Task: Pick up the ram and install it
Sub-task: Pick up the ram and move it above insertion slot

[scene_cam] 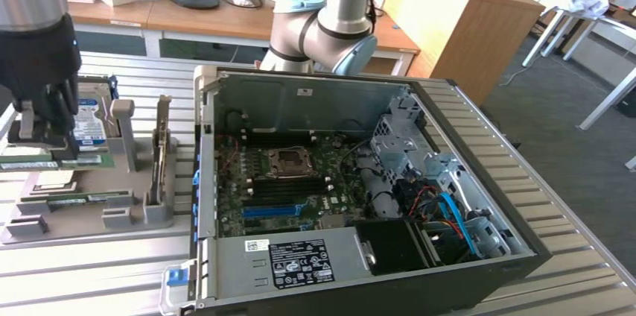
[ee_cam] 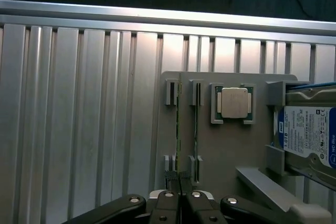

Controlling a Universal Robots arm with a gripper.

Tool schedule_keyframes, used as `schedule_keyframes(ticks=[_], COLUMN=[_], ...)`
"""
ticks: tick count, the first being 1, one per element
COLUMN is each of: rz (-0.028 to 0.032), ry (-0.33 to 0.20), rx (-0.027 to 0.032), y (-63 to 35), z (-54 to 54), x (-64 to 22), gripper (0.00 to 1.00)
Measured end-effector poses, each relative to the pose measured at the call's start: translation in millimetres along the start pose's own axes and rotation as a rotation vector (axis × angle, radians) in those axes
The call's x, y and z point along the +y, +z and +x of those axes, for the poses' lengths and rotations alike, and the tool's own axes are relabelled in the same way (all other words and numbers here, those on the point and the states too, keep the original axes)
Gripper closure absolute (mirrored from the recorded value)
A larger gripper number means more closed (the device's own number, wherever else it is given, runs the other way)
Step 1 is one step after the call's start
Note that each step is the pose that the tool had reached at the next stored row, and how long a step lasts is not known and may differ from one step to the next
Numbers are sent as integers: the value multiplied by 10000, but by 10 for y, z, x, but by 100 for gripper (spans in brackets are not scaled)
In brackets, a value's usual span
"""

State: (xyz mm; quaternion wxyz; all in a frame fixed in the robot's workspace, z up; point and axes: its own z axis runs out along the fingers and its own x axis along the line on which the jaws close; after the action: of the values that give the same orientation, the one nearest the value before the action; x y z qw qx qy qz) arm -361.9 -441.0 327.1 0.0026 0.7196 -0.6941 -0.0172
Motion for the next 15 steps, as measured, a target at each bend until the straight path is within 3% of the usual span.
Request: schedule_keyframes(ticks=[15], rz=[0], ry=[1], rx=[0], y=[-368], z=[-8], x=[9], gripper=[89])
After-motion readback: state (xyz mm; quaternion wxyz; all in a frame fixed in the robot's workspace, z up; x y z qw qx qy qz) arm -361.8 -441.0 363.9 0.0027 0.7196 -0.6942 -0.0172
